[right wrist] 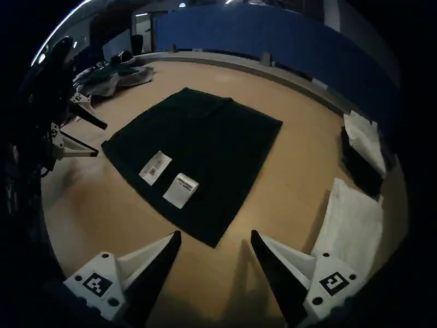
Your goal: Fold towel
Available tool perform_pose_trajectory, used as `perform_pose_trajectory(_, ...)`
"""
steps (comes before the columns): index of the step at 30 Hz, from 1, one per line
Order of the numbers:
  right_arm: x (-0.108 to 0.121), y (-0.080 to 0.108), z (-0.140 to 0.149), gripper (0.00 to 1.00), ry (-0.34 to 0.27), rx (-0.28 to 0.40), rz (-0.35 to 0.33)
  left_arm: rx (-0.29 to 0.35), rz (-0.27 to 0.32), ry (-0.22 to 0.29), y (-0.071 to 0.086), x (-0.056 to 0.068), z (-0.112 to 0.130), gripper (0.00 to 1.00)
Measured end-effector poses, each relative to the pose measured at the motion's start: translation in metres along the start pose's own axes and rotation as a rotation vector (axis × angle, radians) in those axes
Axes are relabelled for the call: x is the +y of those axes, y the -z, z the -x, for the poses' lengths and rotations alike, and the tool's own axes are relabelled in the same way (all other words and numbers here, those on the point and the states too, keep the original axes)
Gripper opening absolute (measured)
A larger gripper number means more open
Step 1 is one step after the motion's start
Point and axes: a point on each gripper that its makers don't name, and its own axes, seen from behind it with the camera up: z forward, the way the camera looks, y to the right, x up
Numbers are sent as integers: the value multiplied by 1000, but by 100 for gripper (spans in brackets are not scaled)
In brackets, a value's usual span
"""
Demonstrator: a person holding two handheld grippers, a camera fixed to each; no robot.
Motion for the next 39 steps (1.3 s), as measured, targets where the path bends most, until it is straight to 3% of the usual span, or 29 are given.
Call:
perform_pose_trajectory(7, 1, -5, 3, 83, -11, -23, -9, -35, -2, -15, -6, 5, 8, 93)
perform_pose_trajectory(17, -9, -12, 10, 50, -20, -60, -46, -60, 0, -17, -8, 9, 10, 72)
perform_pose_trajectory(21, -7, -13, 8, 49, -34, -56, -42, -65, 5, -19, -10, 11, 11, 46)
perform_pose_trajectory(24, -6, -13, 8, 46, -38, -57, -40, -69, 3, -15, -11, 11, 10, 45)
perform_pose_trajectory(29, -1, -14, 8, 28, -33, -57, -24, -80, 12, -3, -11, 12, 11, 42)
perform_pose_trajectory(35, 0, -12, 8, 13, -35, -55, -18, -85, 8, -17, -12, 12, 11, 24)
perform_pose_trajectory(39, 0, -12, 8, 11, -35, -56, -18, -86, 2, -21, -12, 11, 11, 18)
